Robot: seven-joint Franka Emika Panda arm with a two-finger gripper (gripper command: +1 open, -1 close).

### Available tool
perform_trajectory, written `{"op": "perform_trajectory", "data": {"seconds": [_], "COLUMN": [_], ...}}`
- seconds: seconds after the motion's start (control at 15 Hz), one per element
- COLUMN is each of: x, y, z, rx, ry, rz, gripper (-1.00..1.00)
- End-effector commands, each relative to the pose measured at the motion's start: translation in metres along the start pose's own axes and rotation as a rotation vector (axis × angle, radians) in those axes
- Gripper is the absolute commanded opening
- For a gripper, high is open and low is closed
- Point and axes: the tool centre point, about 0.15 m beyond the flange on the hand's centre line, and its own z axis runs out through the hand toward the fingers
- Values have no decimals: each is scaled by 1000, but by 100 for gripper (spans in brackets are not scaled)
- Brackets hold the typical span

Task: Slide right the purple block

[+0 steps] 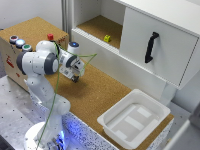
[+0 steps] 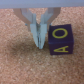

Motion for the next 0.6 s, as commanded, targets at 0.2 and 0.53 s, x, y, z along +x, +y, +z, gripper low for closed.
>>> {"op": "perform_trajectory", "data": {"seconds": [0.2, 0.53], "x": [-20, -24], "y": [42, 62], "z": [-15, -22], "rx": [-5, -23], "ry": [5, 9], "rz": [28, 30], "gripper": [-100, -100]}}
